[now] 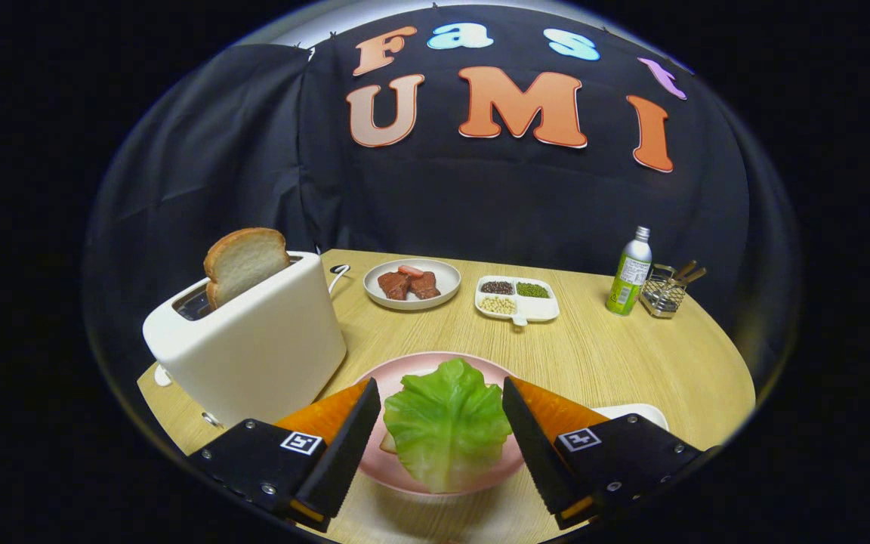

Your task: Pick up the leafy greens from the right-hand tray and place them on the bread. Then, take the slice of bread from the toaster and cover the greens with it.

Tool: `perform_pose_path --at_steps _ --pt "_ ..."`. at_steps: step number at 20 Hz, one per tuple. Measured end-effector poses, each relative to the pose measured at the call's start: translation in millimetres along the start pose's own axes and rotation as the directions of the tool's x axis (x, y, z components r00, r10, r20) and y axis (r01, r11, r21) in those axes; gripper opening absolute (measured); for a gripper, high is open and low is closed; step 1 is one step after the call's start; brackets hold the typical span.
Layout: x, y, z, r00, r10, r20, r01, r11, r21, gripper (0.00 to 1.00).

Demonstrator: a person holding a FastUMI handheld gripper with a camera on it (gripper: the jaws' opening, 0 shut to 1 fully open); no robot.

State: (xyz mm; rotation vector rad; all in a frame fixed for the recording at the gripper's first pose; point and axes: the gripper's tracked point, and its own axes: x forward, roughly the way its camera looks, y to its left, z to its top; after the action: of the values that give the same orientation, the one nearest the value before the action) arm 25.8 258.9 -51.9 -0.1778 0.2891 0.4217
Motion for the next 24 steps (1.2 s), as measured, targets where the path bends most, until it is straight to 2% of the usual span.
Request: perform_pose_path --at_steps 8,15,24 --pt "-17 47 47 0.994 0.074 0.084 -0.072 0.997 -0.019 0.97" --pt "-33 96 87 0.979 0.130 0.158 -0.118 0.989 -0.084 0.97" --pt "-24 149 108 0.972 0.138 0.191 -0.114 0.985 -0.131 0.97"
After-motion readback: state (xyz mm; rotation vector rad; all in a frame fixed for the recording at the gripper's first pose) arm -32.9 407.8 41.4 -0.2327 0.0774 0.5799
